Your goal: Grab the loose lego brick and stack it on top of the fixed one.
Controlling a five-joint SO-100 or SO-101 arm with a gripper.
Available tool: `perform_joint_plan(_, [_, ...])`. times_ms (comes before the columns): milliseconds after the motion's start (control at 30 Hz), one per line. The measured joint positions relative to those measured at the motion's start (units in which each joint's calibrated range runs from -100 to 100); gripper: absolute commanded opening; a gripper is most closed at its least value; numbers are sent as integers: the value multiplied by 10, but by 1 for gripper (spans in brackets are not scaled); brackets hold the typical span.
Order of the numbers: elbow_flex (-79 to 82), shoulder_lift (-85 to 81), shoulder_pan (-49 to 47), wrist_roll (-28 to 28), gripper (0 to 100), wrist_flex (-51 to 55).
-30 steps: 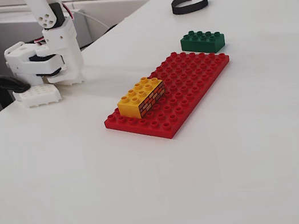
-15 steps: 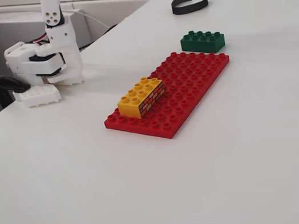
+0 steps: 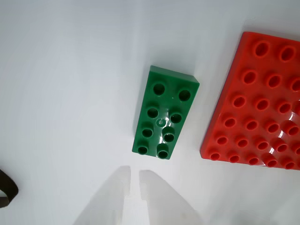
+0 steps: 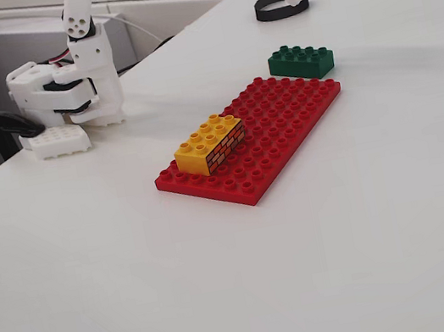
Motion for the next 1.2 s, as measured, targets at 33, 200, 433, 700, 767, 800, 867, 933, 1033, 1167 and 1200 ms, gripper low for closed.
perform_joint_plan(33, [0, 4, 0, -5, 1, -6])
perform_joint_plan(200, [0, 31, 0, -32, 2, -18])
perform_joint_plan(433, [0, 60, 0, -37, 10, -18])
perform_joint_plan(700, [0, 67, -19, -40, 31, -23])
perform_joint_plan(767, [2, 67, -19, -40, 31, -45])
perform_joint_plan(800, [8, 67, -19, -40, 31, -54])
perform_joint_plan(867, [23, 68, -22, -40, 30, -72])
perform_joint_plan(933, [25, 70, -26, -40, 31, -79])
perform_joint_plan(1033, [31, 71, -29, -40, 31, -89])
perform_joint_plan(1167, [39, 93, -27, -40, 31, -103])
perform_joint_plan(1200, [39, 99, -27, -40, 31, -104])
